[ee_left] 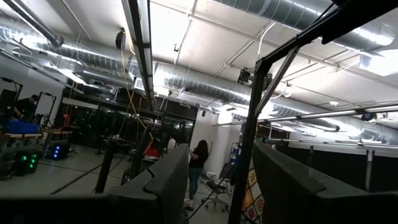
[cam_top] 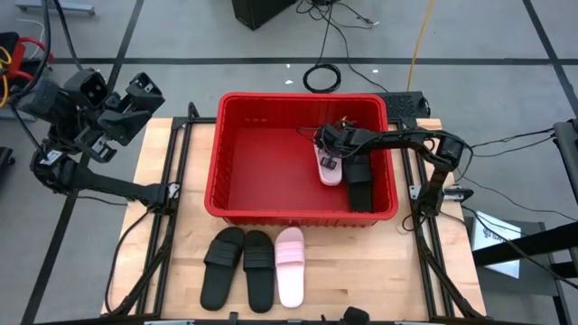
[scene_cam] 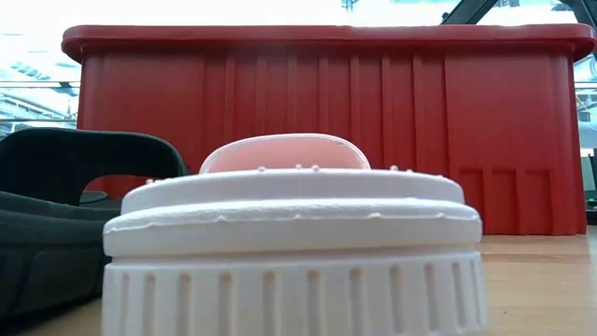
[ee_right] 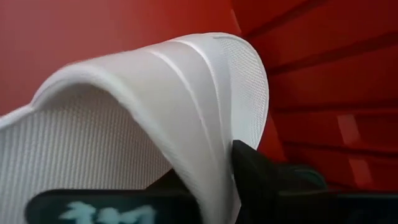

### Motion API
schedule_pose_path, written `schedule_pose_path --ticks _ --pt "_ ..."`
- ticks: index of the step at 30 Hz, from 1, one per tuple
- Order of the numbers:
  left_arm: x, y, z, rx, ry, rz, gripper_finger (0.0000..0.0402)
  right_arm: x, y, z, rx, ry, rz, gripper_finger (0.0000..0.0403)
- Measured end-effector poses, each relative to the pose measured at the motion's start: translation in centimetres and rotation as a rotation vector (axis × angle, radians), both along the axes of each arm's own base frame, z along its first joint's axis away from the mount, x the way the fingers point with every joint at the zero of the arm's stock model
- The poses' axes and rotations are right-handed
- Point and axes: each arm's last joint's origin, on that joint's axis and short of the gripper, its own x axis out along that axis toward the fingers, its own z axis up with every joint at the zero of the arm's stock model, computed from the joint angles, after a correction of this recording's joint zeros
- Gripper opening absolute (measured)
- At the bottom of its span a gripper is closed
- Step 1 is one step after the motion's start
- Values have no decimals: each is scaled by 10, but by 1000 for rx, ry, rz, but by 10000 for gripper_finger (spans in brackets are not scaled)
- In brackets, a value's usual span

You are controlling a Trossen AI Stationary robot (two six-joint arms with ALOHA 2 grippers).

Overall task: Pick and place slides into bin
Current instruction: Put the right pink slide into the red bin

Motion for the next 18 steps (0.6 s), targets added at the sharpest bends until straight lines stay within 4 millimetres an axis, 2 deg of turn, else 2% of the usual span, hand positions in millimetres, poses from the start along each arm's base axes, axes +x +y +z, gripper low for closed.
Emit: schedule_pose_path --ticks 9,18 --pt "1 0 -1 1 12 -8 186 3 7 1 13 -18 -5 141" --pt "1 -1 -1 11 16 -25 186 9 24 1 23 -9 32 181"
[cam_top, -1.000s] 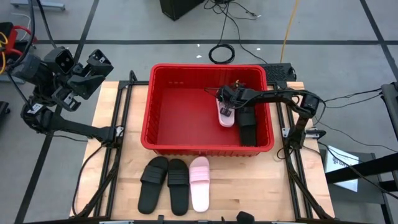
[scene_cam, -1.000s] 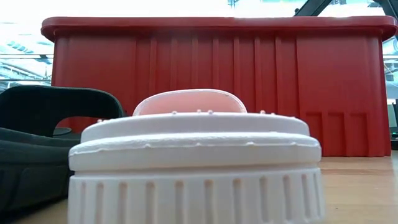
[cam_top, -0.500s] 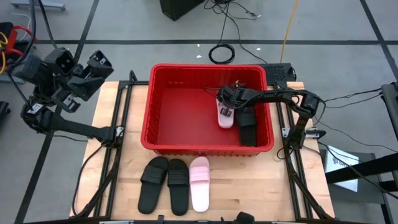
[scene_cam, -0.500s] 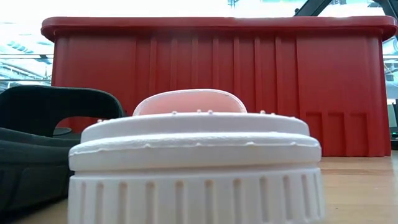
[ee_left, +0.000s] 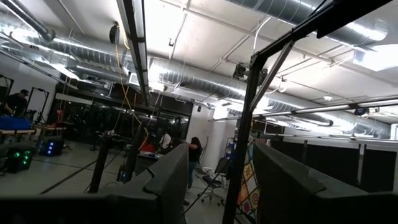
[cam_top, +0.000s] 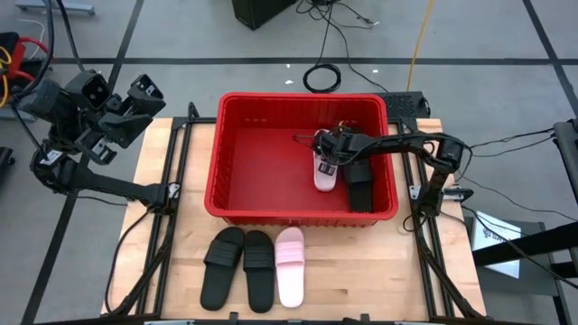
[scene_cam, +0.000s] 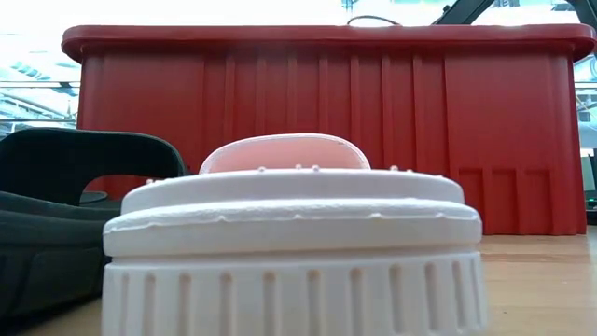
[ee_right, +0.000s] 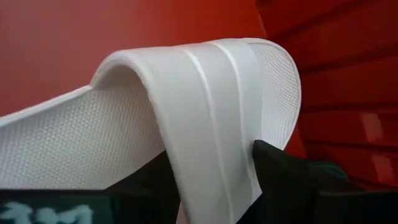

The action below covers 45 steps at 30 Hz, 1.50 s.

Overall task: Pick and place slides into bin
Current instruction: Put the right pink slide into the red bin, then put the pink slide into the red bin

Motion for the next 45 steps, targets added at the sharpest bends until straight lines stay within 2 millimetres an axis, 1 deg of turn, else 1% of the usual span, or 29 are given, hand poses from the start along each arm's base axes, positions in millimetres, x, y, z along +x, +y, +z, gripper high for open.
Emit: schedule_pose_path --ticks 6,13,23,26,31,35,38,45 --pt "0 0 0 3 1 -6 186 2 11 11 -13 -25 31 192" --pt "0 0 0 -1 1 -9 186 -7 8 26 -82 -20 -31 188" --pt "0 -1 0 -12 7 -43 186 -13 11 46 -96 -83 -38 192" --pt "0 -1 0 -12 9 -58 186 -16 13 51 -65 -113 -49 190" --pt "-1 -3 0 9 10 -94 186 -20 19 64 58 -220 -33 188" --pt "-1 -3 0 9 10 -94 186 -21 24 79 166 -352 20 189" --pt "-1 -3 0 9 9 -95 186 -22 28 93 244 -479 51 186" --pt "-1 -3 0 6 3 -97 186 -27 35 134 325 -802 36 177"
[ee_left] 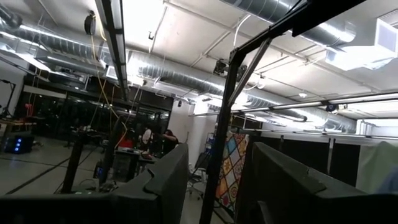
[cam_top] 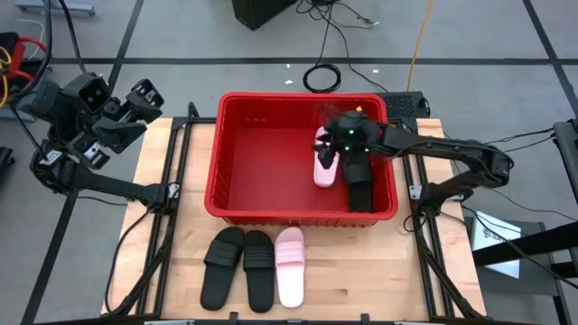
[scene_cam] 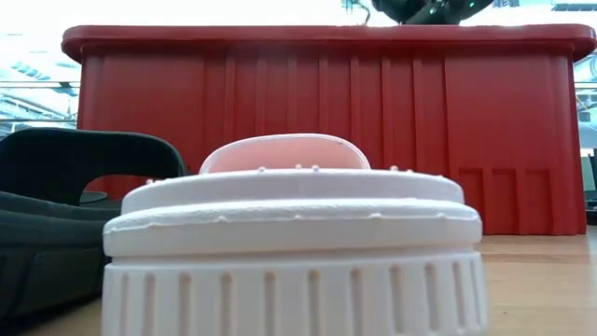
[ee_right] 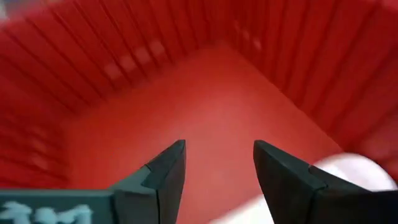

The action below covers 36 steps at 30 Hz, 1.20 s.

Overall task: Pick and place slides into bin
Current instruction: Put the pink slide into the red bin

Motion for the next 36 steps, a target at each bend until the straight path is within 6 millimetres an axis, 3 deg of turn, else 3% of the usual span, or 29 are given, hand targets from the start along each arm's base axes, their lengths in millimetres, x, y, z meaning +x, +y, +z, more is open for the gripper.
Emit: schedule_pose_path --ticks 9,17,23,30,36 --pt "0 -1 0 -8 4 -30 186 0 12 44 178 -419 -74 175" --pt "-1 -1 2 -39 -10 -48 186 9 38 80 254 -812 37 172" --pt "-1 -1 2 -41 -3 -79 186 8 73 106 279 -1079 204 171" --pt "-1 -2 2 -11 -4 -105 186 -3 119 127 159 -1301 385 173" --pt "-2 -5 1 -26 27 -220 186 -13 155 133 73 -1375 331 173"
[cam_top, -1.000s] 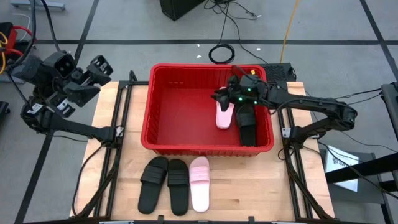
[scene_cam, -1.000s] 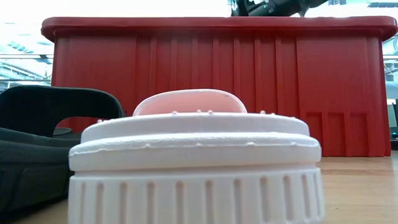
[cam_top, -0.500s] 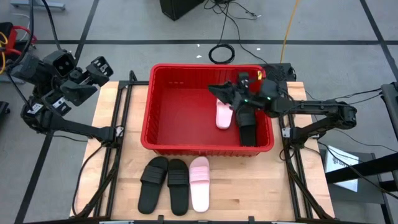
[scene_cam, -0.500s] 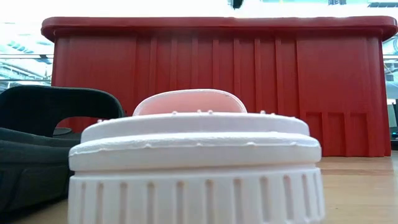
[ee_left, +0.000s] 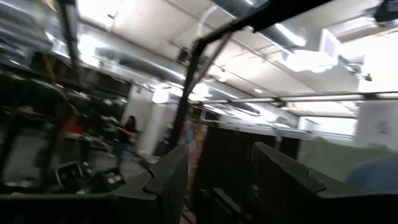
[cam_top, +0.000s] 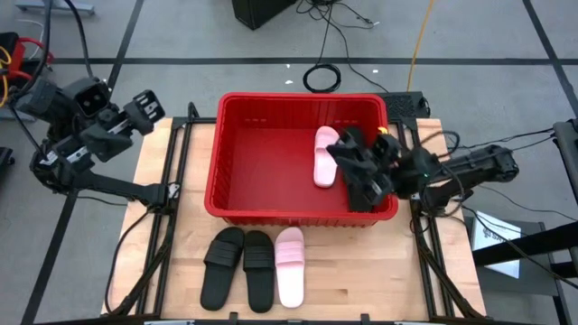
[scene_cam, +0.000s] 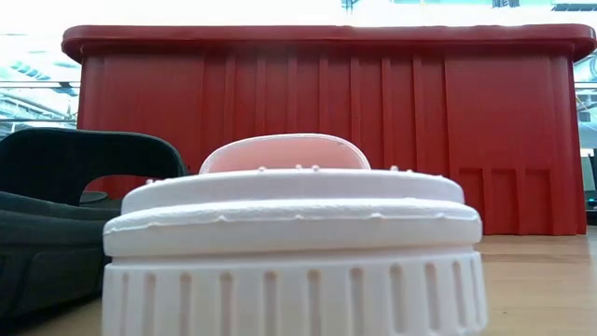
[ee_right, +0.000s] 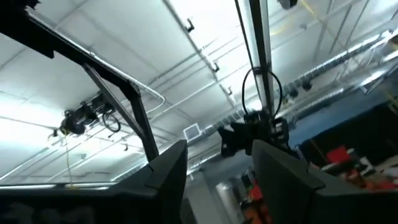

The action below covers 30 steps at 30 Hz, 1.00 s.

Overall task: Pick and place slides into bin
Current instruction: Put the pink slide into the red bin

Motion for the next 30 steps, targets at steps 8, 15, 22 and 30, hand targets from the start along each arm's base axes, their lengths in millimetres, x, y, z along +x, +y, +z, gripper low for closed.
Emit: schedule_pose_path --ticks 8,15,22,30 --pt "-1 -2 -1 11 23 -93 186 1 46 2 -62 -46 9 172" --pt "2 -2 -1 15 26 -94 186 29 85 31 -175 -112 -45 174" --pt "3 -2 -2 22 32 -107 186 58 112 52 -337 49 -70 172" --pt "5 -2 -2 26 36 -115 186 78 147 45 -358 421 -108 171"
